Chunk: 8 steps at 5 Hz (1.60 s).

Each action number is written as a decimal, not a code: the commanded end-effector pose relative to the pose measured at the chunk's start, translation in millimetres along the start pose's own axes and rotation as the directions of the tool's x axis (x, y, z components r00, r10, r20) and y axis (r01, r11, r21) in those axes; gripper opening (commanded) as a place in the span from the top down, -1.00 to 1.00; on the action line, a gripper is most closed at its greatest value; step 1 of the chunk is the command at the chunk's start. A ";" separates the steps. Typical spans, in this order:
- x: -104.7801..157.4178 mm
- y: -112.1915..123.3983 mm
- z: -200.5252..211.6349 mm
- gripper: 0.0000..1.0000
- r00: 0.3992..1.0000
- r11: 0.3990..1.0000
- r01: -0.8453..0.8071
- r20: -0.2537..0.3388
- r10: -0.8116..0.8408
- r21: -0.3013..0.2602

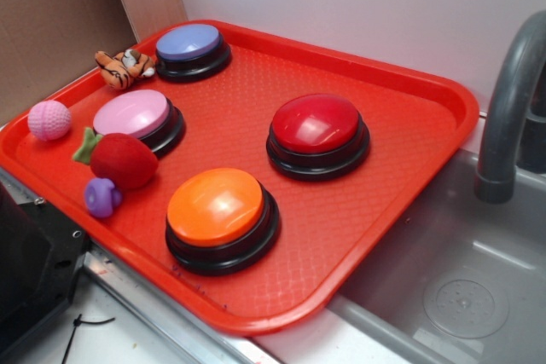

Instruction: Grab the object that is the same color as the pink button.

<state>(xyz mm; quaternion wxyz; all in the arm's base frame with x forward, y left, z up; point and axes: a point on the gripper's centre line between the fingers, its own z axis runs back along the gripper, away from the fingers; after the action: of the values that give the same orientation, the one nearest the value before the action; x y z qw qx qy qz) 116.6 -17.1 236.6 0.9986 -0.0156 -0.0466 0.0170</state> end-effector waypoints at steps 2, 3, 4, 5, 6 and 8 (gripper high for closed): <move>9.7 13.7 -3.9 -1.00 0.980 0.979 -0.198 -0.002 0.198 -0.045; 17.4 27.7 -10.5 -1.00 0.924 0.921 -0.380 0.013 0.382 -0.086; 26.5 46.6 -25.1 -1.00 0.839 0.836 -0.537 0.025 0.543 -0.113; 27.6 62.8 -38.4 -1.00 0.696 0.693 -0.704 0.042 0.717 -0.152; 24.8 85.0 -58.9 -1.00 0.493 0.486 -0.844 0.031 0.870 -0.227; 14.8 118.1 -104.1 -1.00 0.111 0.128 -0.973 0.094 0.989 -0.193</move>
<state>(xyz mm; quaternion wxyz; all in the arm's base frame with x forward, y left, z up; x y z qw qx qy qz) 141.9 98.9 126.2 0.7245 -0.0810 -0.1147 0.6748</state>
